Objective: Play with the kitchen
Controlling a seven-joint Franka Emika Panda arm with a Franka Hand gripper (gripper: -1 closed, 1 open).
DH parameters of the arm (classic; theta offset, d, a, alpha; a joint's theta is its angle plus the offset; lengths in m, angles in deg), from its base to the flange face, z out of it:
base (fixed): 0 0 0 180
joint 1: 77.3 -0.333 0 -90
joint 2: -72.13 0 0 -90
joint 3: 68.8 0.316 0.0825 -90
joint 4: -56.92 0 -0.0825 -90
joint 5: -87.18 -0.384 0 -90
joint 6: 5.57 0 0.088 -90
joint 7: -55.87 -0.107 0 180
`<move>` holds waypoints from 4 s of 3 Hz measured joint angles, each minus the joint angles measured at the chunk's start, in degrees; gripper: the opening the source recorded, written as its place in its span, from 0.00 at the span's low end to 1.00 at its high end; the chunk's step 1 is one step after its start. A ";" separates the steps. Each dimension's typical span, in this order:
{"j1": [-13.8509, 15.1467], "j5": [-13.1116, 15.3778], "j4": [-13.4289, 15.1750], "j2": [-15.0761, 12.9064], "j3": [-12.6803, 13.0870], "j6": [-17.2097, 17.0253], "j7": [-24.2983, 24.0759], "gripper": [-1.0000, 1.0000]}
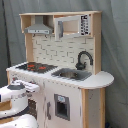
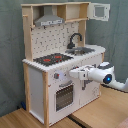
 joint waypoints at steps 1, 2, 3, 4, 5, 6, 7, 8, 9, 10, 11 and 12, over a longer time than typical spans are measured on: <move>0.00 0.00 -0.08 0.03 0.03 -0.07 6.22 0.00; 0.01 0.00 -0.16 0.06 0.05 -0.10 12.59 0.00; 0.01 0.00 -0.21 0.09 0.08 -0.10 18.36 0.00; 0.01 -0.23 -0.25 0.09 0.07 -0.80 16.46 0.00; -0.01 -0.24 -0.24 0.08 0.05 -0.91 15.74 1.00; -0.36 -0.24 -0.18 0.08 0.04 -1.65 12.37 1.00; -0.60 -0.27 -0.18 0.08 0.04 -2.15 6.65 1.00; -0.66 -0.31 -0.18 0.01 0.04 -2.15 0.85 1.00; -0.68 -0.32 -0.19 -0.03 0.04 -1.99 -5.63 1.00; -0.68 -0.33 -0.20 -0.03 0.04 -1.27 -11.91 1.00; -3.57 -0.32 -0.18 -0.07 0.13 -6.15 -13.61 1.00; -7.51 -0.29 0.10 -0.09 0.40 -10.66 -13.47 1.00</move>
